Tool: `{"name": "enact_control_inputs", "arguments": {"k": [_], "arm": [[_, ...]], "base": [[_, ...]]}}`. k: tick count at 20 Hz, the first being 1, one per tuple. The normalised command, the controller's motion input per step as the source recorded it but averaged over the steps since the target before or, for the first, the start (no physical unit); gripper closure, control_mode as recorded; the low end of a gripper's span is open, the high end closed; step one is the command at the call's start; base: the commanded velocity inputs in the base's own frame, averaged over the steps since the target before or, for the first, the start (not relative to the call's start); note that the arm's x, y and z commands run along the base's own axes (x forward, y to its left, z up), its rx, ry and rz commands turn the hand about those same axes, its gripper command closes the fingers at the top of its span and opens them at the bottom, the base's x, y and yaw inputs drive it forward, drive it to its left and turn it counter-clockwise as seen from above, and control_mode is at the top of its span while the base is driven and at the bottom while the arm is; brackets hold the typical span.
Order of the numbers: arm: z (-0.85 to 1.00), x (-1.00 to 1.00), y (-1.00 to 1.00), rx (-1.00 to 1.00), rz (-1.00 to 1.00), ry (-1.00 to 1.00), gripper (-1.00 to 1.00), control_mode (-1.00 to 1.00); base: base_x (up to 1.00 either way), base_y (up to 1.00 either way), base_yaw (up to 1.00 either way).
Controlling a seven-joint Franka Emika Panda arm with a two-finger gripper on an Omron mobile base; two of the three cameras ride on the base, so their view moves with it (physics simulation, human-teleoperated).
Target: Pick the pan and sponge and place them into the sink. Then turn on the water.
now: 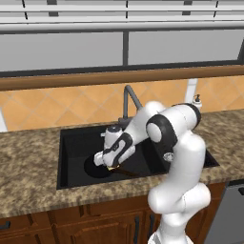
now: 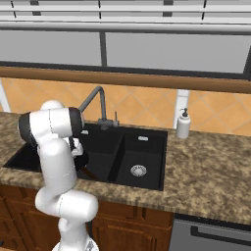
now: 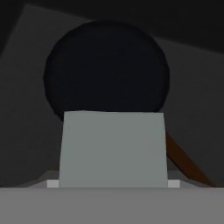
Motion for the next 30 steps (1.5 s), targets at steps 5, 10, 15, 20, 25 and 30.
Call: {"name": "enact_control_inputs", "arguments": {"k": [5,10,15,20,25,30], "arm": [[-0.42,0.22,0.20,-0.03,0.00,0.00,1.00,-1.00],[-0.13,0.34,0.10,0.00,0.00,0.00,1.00,-1.00],[-0.03,0.37,0.05,0.00,-0.01,0.00,1.00,-1.00],[-0.02,0.27,0.00,0.00,0.00,0.00,1.00,-1.00],[-0.04,0.30,0.00,0.00,0.00,0.00,1.00,-1.00],[-0.06,0.08,0.00,0.00,0.00,0.00,-1.00,-1.00]], "base": [[0.00,0.00,0.00],[0.00,0.00,0.00],[0.00,0.00,0.00],[0.00,0.00,0.00],[0.00,0.00,0.00],[0.00,0.00,0.00]]}}
